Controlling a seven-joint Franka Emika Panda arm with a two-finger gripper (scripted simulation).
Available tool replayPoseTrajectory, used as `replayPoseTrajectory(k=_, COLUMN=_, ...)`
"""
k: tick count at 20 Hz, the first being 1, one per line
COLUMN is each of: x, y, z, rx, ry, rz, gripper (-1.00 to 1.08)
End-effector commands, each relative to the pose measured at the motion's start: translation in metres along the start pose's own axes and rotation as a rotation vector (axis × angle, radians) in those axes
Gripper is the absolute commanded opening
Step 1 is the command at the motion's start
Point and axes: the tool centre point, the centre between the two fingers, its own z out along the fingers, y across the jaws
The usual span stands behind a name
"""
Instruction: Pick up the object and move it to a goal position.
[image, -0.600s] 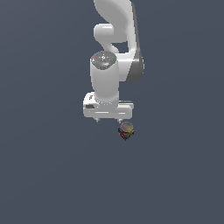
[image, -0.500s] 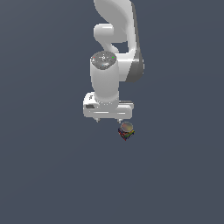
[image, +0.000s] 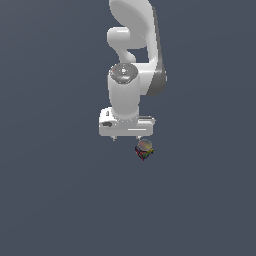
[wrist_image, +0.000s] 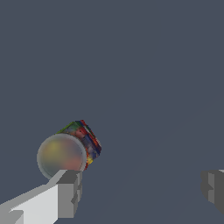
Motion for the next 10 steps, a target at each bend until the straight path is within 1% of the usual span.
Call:
replayPoseTrajectory(k=1, x=0.0, y=0.0, z=0.0, rx=-0.001, ry=-0.001, rz=-0.001, gripper=1.0)
replayPoseTrajectory(k=5, x=0.0, y=-0.002, z=0.001, rx=-0.001, ry=0.0, rz=-0.016, gripper=1.0)
replayPoseTrajectory(k=10, x=-0.001, y=-0.011, z=0.008, rx=-0.004, ry=-0.001, rz=-0.083, gripper=1.0)
